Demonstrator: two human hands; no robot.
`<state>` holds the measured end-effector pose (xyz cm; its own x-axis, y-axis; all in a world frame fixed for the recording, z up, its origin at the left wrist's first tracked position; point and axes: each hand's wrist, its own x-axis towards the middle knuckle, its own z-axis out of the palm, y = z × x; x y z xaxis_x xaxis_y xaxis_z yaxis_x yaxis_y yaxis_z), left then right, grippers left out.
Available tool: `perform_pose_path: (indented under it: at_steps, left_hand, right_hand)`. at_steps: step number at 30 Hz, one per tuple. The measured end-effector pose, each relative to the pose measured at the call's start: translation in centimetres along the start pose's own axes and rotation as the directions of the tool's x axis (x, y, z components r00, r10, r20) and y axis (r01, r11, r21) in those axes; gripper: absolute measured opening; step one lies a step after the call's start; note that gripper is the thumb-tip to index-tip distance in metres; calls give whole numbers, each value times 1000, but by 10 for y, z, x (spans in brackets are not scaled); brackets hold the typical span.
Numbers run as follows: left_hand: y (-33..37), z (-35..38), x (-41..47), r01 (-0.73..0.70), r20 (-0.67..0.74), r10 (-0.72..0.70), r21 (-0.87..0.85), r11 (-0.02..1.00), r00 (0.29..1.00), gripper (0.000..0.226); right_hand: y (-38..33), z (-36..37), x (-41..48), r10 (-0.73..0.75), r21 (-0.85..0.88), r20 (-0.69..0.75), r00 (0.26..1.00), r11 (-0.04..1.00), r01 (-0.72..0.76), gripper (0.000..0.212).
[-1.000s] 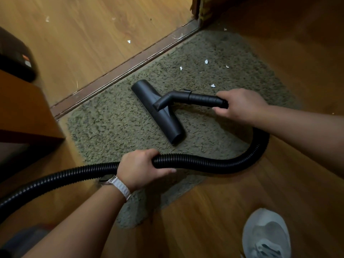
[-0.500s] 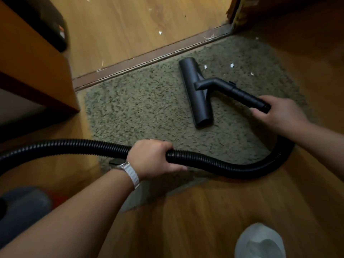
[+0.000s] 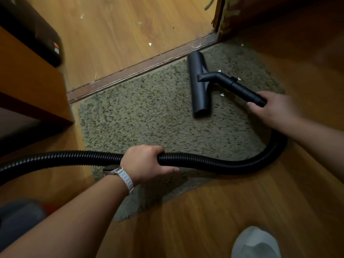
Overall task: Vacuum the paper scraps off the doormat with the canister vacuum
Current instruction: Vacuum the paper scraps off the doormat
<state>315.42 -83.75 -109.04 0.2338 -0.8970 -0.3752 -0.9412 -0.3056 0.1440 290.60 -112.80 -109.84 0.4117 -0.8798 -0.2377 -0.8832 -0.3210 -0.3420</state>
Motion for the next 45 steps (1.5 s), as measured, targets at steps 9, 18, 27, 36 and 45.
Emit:
perform_pose_path:
  at_steps: [9, 18, 27, 36, 45]
  left_hand:
    - [-3, 2, -3, -40, 13, 40, 28, 999, 999, 76]
    - [-3, 5, 1, -8, -8, 8, -16, 1000, 1000, 77]
    - [5, 4, 11, 28, -151, -37, -65, 998, 988, 82]
    - [31, 5, 23, -6, -168, -8, -84, 996, 986, 84]
    - [31, 8, 14, -46, -182, 28, -94, 995, 983, 77]
  right_hand:
    - [-33, 3, -4, -189, -131, 145, 971, 969, 208, 28]
    - [-33, 5, 1, -173, -124, 111, 979, 975, 187, 30]
    - [10, -14, -1, -5, 3, 9, 1000, 1000, 5, 34]
    - [50, -17, -16, 135, 56, -39, 990, 990, -133, 43]
    - [27, -11, -18, -44, -32, 100, 994, 998, 48, 34]
